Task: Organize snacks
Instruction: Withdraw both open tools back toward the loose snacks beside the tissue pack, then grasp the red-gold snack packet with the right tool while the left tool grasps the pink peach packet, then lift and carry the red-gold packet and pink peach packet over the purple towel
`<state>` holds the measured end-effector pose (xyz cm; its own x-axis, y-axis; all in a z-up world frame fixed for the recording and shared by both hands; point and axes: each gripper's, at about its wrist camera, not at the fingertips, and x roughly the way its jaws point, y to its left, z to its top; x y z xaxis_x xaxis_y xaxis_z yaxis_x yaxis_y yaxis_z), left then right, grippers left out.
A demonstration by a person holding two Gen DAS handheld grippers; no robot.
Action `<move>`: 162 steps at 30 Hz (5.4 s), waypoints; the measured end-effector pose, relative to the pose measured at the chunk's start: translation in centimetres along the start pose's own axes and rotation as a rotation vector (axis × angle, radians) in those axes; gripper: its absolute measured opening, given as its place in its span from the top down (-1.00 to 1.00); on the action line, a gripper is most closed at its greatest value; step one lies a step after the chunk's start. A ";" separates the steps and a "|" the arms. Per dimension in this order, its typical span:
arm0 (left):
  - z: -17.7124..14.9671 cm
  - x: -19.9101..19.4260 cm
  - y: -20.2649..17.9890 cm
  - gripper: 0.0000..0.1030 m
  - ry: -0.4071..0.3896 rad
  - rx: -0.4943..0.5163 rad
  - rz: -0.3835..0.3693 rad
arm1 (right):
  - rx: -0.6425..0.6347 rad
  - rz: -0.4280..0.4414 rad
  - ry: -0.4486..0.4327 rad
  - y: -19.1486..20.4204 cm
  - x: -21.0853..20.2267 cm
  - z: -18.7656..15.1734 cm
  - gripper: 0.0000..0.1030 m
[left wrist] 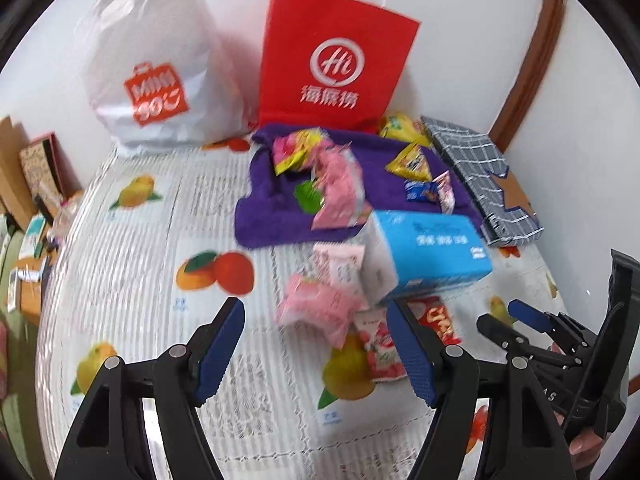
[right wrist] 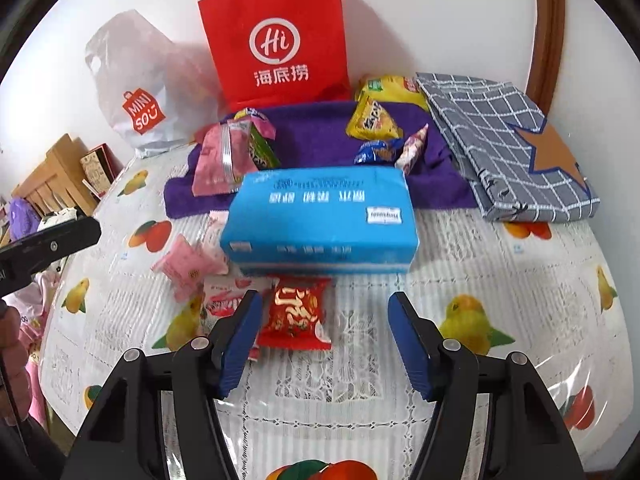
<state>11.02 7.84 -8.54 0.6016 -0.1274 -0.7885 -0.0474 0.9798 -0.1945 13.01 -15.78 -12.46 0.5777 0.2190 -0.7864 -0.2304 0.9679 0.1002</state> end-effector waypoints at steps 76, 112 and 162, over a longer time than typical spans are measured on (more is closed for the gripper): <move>-5.4 8.7 -1.8 -0.07 -0.030 0.111 0.147 | -0.015 -0.090 -0.038 -5.5 6.3 -2.6 0.09; -5.1 7.2 -1.1 -0.01 -0.031 0.046 0.068 | 0.086 -0.054 -0.050 -7.5 5.6 -2.6 0.20; 5.4 -3.8 -7.7 -0.01 -0.151 0.088 -0.051 | 0.033 -0.025 -0.215 -3.6 -8.3 8.1 0.22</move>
<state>13.40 1.62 -0.87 0.7147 -0.1590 -0.6811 0.0523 0.9832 -0.1746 15.40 -20.09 -1.34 0.7371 0.2127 -0.6414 -0.1905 0.9761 0.1048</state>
